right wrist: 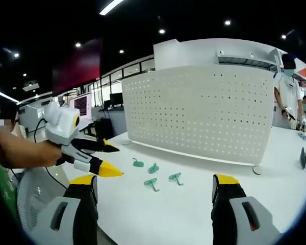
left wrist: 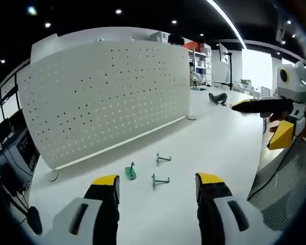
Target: Insert the hook assembly into the mounting plate slot until the hook locks in place.
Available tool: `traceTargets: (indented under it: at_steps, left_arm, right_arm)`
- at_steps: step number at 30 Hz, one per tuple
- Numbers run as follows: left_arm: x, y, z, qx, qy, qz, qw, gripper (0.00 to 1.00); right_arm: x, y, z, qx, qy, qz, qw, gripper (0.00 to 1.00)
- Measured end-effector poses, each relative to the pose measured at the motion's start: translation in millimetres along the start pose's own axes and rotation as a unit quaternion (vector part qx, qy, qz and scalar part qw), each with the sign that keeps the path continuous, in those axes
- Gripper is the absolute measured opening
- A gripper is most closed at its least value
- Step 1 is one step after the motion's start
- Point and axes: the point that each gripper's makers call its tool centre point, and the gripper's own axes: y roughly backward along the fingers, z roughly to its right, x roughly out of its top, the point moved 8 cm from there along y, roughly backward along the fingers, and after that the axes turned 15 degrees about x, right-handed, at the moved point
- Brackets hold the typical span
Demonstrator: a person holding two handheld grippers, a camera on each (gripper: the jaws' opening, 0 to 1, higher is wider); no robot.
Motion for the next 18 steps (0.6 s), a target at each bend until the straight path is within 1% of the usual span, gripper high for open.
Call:
traceTargets:
  at_steps: [13,18]
  left_arm:
    - [-8.6,-22,4.4,-0.011,-0.001,-0.03,0.9995,0.57]
    - [-11.0,-28,5.6,-0.011,-0.005,-0.034,0.9994,0.56]
  right_arm:
    - [-2.5,0,1,-0.003,-0.004,-0.002,1.0,0.95]
    - [-3.1,0,0,-0.004,-0.003,-0.004,1.0,0.95]
